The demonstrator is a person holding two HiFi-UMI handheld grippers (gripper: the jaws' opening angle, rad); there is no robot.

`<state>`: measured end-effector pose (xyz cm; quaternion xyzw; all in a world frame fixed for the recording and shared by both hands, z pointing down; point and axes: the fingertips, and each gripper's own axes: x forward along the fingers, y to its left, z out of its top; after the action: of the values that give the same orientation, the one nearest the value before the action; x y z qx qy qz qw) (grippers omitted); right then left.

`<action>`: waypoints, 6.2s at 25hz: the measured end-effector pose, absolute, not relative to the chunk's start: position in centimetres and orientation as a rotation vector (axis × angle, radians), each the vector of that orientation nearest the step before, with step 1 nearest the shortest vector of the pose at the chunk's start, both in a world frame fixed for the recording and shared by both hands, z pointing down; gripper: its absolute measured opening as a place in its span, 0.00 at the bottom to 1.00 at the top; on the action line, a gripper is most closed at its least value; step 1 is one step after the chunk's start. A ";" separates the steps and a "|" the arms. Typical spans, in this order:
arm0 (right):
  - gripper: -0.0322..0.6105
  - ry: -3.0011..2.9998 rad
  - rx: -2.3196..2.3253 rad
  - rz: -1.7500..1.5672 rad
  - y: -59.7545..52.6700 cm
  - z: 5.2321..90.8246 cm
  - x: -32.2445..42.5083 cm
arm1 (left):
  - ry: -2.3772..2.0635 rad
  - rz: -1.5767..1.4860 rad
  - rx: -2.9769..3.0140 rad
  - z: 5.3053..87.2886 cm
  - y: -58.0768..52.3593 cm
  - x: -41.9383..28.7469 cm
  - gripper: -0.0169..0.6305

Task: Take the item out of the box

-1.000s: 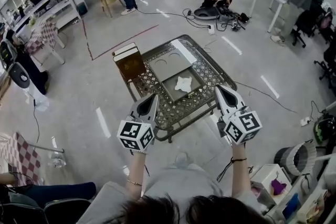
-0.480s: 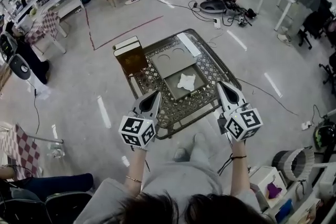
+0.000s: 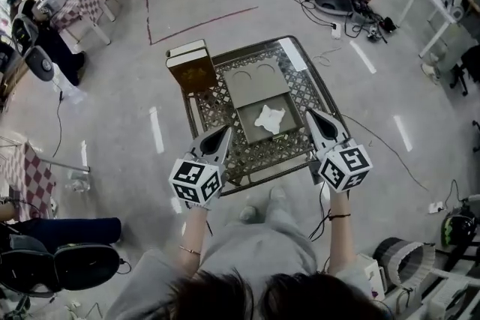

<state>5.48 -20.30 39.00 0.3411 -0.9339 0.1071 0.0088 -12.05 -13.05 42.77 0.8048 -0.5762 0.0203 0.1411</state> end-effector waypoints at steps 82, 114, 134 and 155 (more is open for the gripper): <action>0.16 -1.997 0.104 0.521 -29.2 72.3 -4.6 | -1.528 0.196 1.881 64.3 -20.0 -10.6 0.05; 0.16 -2.473 0.335 0.685 -27.4 54.2 -1.5 | -1.671 0.098 2.011 51.3 -18.0 -11.6 0.05; 0.16 -2.938 0.488 0.563 -26.9 40.2 2.2 | -1.812 0.020 2.216 40.6 -16.9 -11.1 0.05; 0.16 -3.187 0.655 0.252 -29.2 30.0 5.0 | -1.998 -0.086 2.368 31.7 -18.2 -13.2 0.05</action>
<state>5.00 -29.18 30.02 0.2003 -0.9748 0.0770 -0.0609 -13.17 -18.24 31.67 0.7637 -0.6446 -0.0277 0.0212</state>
